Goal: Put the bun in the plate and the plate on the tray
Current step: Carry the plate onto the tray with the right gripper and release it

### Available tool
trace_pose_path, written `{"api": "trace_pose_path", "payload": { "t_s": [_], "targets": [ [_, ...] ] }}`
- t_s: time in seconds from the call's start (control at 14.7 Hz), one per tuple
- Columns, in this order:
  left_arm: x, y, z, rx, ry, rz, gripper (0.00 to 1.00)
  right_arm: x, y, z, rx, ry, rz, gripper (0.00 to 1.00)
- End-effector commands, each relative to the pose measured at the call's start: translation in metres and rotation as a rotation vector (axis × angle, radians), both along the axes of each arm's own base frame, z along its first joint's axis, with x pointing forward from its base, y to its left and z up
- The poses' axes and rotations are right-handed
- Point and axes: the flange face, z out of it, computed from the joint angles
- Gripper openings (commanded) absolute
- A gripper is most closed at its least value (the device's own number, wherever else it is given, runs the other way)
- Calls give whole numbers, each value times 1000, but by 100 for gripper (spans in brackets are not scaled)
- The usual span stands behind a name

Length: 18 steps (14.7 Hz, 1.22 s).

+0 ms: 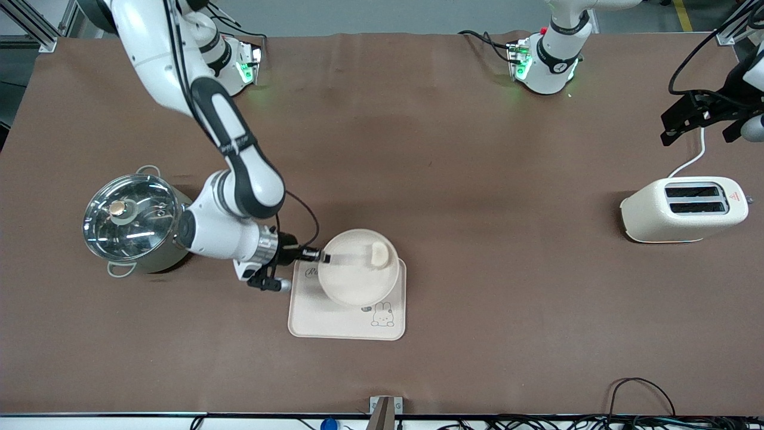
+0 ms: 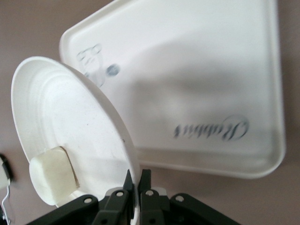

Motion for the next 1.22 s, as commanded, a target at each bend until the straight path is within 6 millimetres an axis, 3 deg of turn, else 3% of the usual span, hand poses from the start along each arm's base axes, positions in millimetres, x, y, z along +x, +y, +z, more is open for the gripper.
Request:
{"api": "trace_pose_path", "payload": {
  "t_s": [0.0, 0.48, 0.54, 0.68, 0.75, 0.82, 0.95, 1.16],
  "targets": [
    [-2, 1, 1, -20, -9, -15, 100, 22, -19, -33, 51, 38, -70, 0],
    [0, 1, -13, -31, -5, -14, 100, 31, -23, -51, 81, 48, -105, 0],
    [0, 0, -13, -31, -4, -15, 100, 30, -22, -54, 82, 53, -105, 10],
    [-1, 0, -17, -32, 4, -15, 100, 28, -21, -59, 81, 56, -106, 83],
    [-2, 1, -18, -33, 6, -14, 100, 29, -20, -59, 88, 48, -126, 95],
    [-4, 0, -21, -38, 14, -14, 100, 30, -20, -58, 92, 38, -145, 100],
    [-10, -1, -21, -44, 16, -16, 100, 30, -18, -54, 95, 35, -140, 100],
    [-17, -12, -20, -41, 16, -36, 100, 30, -17, -27, 119, 35, -123, 100]
  ]
}}
